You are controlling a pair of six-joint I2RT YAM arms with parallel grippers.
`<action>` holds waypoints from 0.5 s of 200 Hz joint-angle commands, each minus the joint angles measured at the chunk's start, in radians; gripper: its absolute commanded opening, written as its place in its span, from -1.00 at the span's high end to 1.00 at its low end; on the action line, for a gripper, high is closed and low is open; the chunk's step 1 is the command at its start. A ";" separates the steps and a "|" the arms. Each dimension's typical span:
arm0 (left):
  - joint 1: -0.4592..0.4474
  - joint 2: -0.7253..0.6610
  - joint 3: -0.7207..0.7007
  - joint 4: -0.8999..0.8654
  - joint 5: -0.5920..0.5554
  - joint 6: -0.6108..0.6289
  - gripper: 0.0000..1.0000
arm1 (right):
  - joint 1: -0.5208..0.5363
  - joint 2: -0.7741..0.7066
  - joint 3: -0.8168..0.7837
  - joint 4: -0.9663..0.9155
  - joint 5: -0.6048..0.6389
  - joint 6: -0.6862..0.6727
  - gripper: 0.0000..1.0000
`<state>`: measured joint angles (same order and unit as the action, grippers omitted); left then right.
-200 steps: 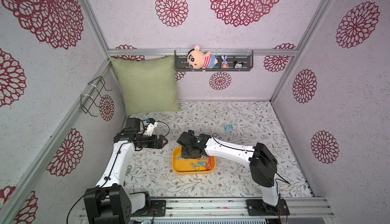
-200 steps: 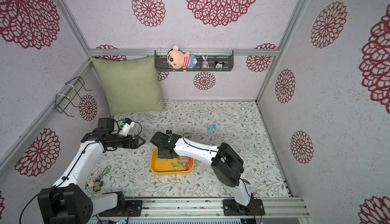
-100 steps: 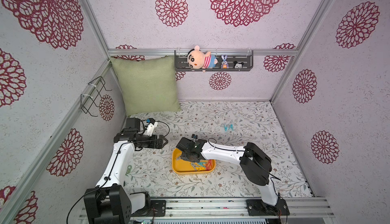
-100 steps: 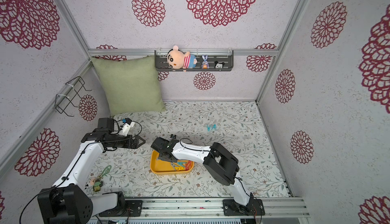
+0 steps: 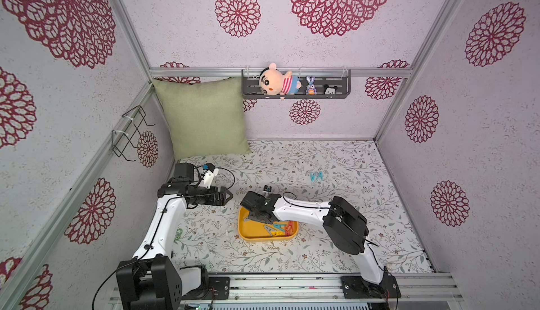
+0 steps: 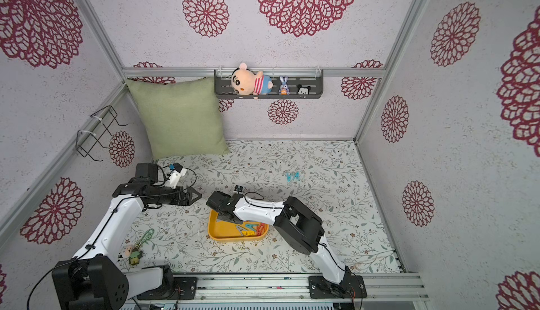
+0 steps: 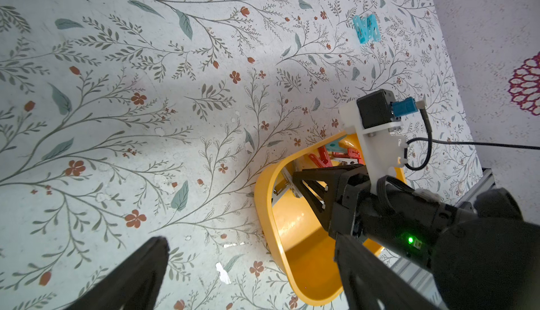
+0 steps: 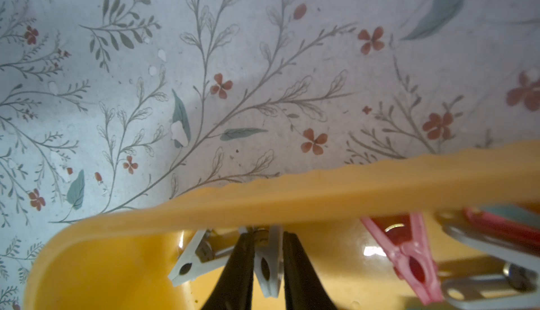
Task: Take the clothespins out of the storage box
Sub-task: Pick up the clothespin from the storage box.
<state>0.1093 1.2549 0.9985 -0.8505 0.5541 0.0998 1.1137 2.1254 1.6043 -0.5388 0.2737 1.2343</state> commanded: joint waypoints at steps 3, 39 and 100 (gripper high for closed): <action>0.010 -0.014 0.009 0.008 0.020 0.003 -0.95 | 0.003 -0.012 -0.008 0.000 0.051 0.030 0.53; 0.010 -0.015 0.009 0.007 0.023 0.005 -0.95 | 0.001 -0.027 -0.042 0.024 0.057 0.041 0.53; 0.010 -0.018 0.009 0.005 0.026 0.006 -0.95 | -0.005 -0.011 -0.062 0.047 0.022 0.044 0.60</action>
<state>0.1097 1.2549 0.9985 -0.8505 0.5644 0.1001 1.1118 2.1254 1.5532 -0.4820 0.2932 1.2587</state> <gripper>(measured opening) 0.974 0.215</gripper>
